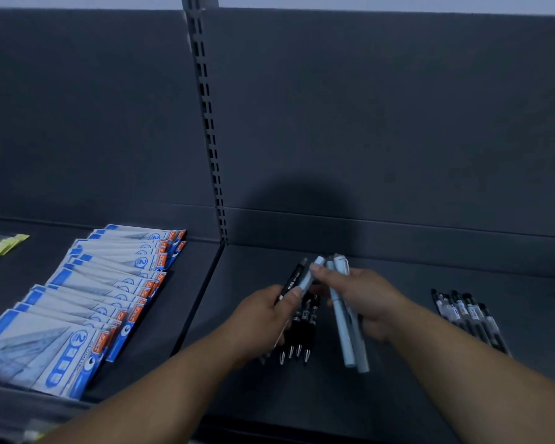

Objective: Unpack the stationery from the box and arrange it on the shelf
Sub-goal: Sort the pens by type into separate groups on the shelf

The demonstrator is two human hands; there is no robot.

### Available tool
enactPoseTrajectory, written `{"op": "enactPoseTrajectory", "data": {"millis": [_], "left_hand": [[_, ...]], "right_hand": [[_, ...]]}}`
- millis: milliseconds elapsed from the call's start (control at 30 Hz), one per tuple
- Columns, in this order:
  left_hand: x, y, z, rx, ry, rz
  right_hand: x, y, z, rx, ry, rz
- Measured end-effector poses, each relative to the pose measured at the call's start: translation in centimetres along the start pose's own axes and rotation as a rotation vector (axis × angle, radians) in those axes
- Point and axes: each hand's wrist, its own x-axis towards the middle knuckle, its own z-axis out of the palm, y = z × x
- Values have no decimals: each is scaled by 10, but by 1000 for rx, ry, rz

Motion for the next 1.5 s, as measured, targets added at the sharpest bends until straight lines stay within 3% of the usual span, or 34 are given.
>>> {"op": "enactPoseTrajectory", "data": {"millis": [300, 500, 667, 833, 967, 1133, 1400, 1500], "left_hand": [[-9, 7, 3, -199, -91, -54], [-11, 8, 7, -352, -231, -139], [-10, 5, 10, -206, -188, -125], [8, -11, -7, 81, 138, -174], [20, -21, -10, 234, 113, -224], [18, -19, 2, 416, 98, -116], [18, -21, 1, 488, 79, -63], [16, -12, 7, 464, 132, 39]], "right_hand": [[-4, 5, -2, 29, 0, 10], [-7, 8, 0, 207, -58, 58], [-3, 13, -3, 195, -3, 33], [-1, 15, -19, 104, 73, 84], [-2, 22, -25, 68, 94, 139], [0, 30, -27, 81, 108, 164], [-5, 35, -32, 156, 117, 167], [-12, 34, -37, 168, 134, 142]]}}
